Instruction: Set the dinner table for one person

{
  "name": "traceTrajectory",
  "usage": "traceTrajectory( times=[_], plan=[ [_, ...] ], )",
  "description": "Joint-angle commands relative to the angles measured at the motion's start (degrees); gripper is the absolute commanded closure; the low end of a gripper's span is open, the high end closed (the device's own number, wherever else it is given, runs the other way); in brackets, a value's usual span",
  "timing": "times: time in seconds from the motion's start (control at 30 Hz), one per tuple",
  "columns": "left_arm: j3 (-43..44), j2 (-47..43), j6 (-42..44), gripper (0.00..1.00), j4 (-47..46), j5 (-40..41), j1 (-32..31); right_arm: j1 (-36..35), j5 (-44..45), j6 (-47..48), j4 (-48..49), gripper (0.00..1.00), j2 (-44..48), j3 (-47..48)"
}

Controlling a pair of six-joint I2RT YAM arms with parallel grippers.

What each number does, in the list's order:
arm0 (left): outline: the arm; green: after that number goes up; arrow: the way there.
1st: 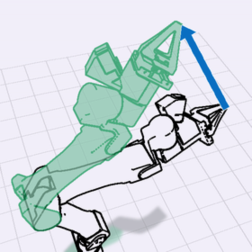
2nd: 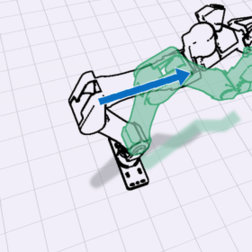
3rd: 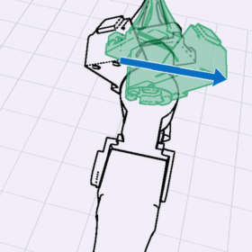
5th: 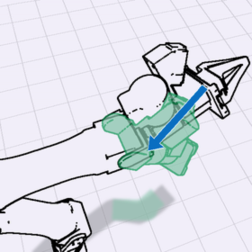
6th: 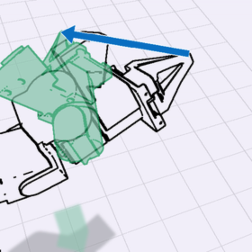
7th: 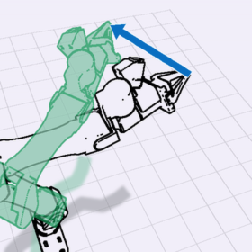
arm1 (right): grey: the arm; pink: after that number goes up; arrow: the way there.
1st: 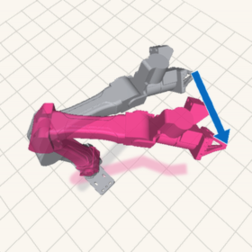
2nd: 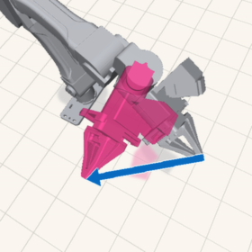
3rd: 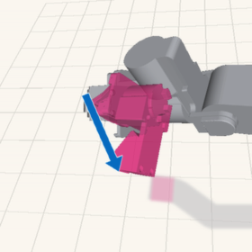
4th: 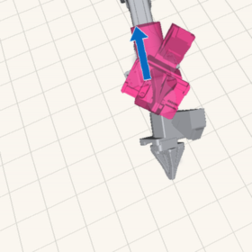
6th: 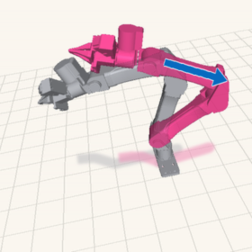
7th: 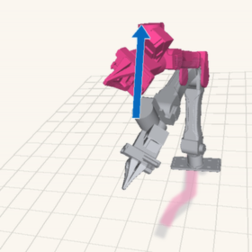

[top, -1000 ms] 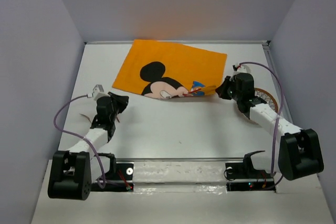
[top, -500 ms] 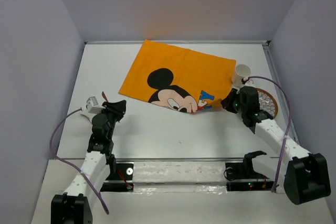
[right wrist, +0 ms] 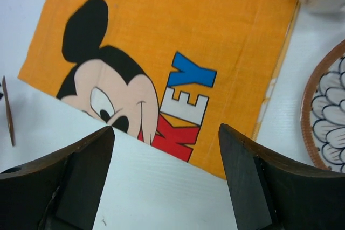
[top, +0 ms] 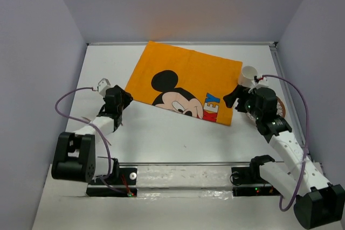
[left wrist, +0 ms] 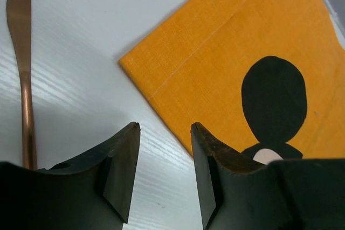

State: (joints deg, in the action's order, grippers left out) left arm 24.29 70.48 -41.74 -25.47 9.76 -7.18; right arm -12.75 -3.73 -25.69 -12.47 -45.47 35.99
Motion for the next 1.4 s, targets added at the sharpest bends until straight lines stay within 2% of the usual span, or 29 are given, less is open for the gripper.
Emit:
traceTrajectory(
  times=[0.0, 0.23, 0.43, 0.53, 0.7, 0.77, 0.8, 0.83, 0.9, 1.1, 1.2, 1.37],
  plan=[
    [4.71, 6.68, 2.54, 0.48, -1.86, 3.86, -0.55, 0.10, -8.04, 0.64, 3.58, 0.19, -2.25, -2.41],
    [9.36, 16.70, 1.31, 0.55, -1.26, 5.88, -0.56, -0.43, -13.40, 2.14, 5.00, 0.20, -3.04, -2.15],
    [12.43, 19.94, 0.52, 0.57, 1.64, 6.32, -0.82, -0.96, -14.73, 1.70, 5.70, 0.20, -2.26, -2.06],
    [14.89, 22.76, 0.08, 0.70, 2.79, 6.41, -0.82, -0.96, -15.34, 1.61, 5.70, 0.20, -1.64, -1.54],
    [16.66, 24.18, 0.43, 0.79, 3.94, 6.94, -0.99, -1.48, -15.70, 1.35, 5.88, 0.20, -0.93, -1.09],
    [17.10, 24.62, 0.34, 0.95, 4.03, 7.11, -0.91, -1.48, -16.22, 1.08, 6.23, 0.20, -1.11, -1.09],
    [17.10, 24.53, 0.34, 1.00, 4.12, 7.12, -0.99, -1.48, -16.40, 1.08, 6.49, 0.20, -1.11, -1.09],
    [16.58, 24.45, 0.34, 1.00, 4.12, 6.59, -0.99, -1.48, -16.57, 1.00, 6.58, 0.20, -1.46, -1.09],
    [14.48, 22.52, 0.95, 1.00, 3.68, 6.24, -1.17, -1.48, -16.66, 1.26, 6.67, 0.20, -1.98, -1.18],
    [4.64, 9.08, 1.39, 1.00, 2.97, 3.43, -3.01, -1.48, -16.49, 1.26, 7.90, 0.19, -5.23, -2.15],
    [-0.81, 2.14, -1.15, 1.00, 3.50, 1.84, -5.64, -1.48, -15.09, 1.35, 7.73, 0.17, -7.69, -1.63],
    [-5.48, -8.13, -2.74, 1.00, 8.49, 1.31, -8.28, -1.48, -12.02, 1.17, 5.97, 0.17, -8.41, -1.62]
  ],
)
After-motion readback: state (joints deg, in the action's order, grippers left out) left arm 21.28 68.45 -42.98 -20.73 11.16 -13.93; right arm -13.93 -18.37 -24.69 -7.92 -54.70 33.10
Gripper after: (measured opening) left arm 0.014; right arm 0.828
